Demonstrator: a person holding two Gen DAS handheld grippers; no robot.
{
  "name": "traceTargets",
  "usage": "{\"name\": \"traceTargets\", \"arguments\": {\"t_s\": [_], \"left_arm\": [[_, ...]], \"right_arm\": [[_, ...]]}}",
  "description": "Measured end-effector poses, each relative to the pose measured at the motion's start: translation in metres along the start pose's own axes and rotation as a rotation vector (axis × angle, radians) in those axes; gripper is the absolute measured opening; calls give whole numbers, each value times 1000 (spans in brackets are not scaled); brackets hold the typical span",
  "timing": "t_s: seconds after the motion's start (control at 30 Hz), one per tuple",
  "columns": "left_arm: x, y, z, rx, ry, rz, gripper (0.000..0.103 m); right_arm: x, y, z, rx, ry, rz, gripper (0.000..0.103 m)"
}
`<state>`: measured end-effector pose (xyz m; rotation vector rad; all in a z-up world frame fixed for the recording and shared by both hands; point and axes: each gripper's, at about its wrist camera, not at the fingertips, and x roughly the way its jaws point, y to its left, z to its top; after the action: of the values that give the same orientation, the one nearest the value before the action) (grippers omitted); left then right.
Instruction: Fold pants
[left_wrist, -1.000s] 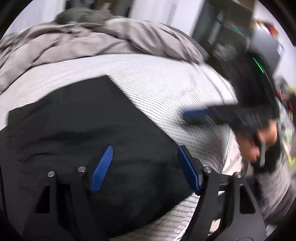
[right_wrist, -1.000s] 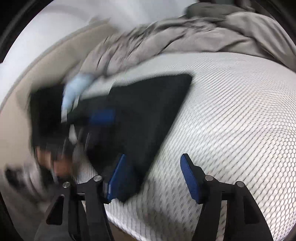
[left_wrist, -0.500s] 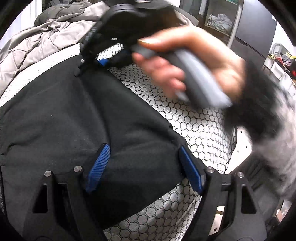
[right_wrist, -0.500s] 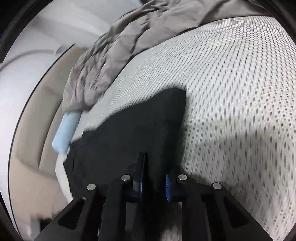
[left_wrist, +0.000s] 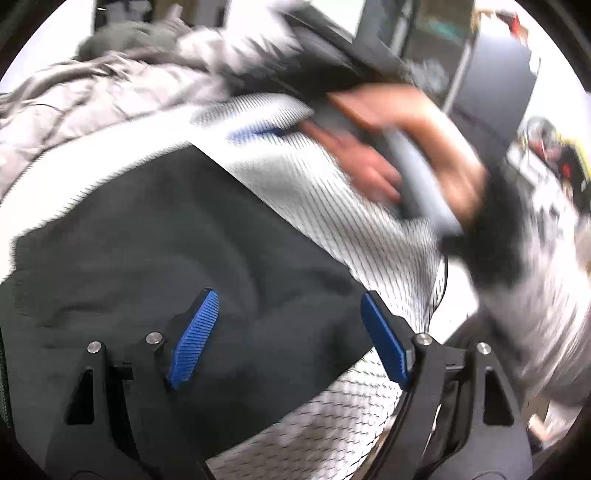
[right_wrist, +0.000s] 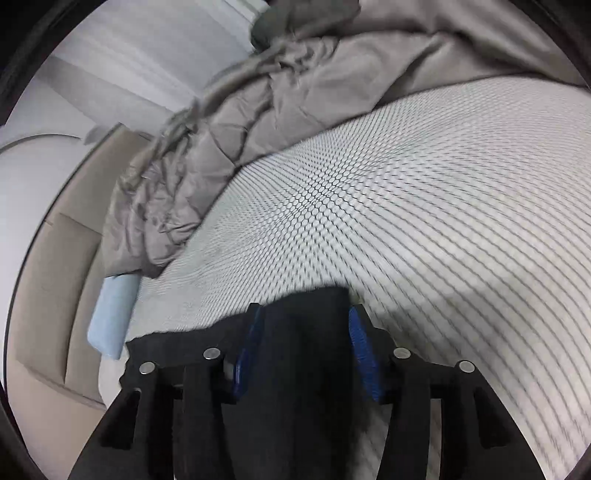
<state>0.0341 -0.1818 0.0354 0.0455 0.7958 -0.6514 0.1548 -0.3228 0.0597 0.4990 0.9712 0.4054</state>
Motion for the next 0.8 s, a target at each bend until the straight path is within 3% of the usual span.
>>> {"name": "traceTargets", "arguments": {"t_s": [0.13, 0.23, 0.27, 0.3, 0.37, 0.43, 0.53, 0.6, 0.67, 0.8], "left_arm": [[-26, 49, 6, -151, -88, 88, 85], [-31, 89, 5, -301, -111, 142, 85], [-31, 100, 5, -341, -111, 156, 85], [-33, 115, 4, -376, -111, 171, 85], [-36, 131, 4, -421, -121, 189, 85], [-40, 150, 1, -431, -140, 209, 85], [-45, 162, -4, -430, -137, 249, 85], [-48, 163, -7, -427, -132, 274, 85], [-45, 156, -6, -390, -105, 305, 85], [-29, 119, -6, -225, -50, 306, 85]], "right_arm": [[-32, -22, -57, 20, 53, 39, 59], [-13, -27, -82, -14, 172, 143, 59], [-5, -26, -86, -18, 203, 167, 58], [2, -24, -87, -22, 202, 178, 44], [14, -17, -79, -59, 197, 137, 15], [24, -3, -62, -81, 143, 113, 10], [30, 12, -42, -127, 76, -7, 13], [35, 16, -43, -169, 105, -105, 29], [26, 18, -48, -205, 95, -161, 31], [-30, 33, -76, -337, -73, -280, 31]]}}
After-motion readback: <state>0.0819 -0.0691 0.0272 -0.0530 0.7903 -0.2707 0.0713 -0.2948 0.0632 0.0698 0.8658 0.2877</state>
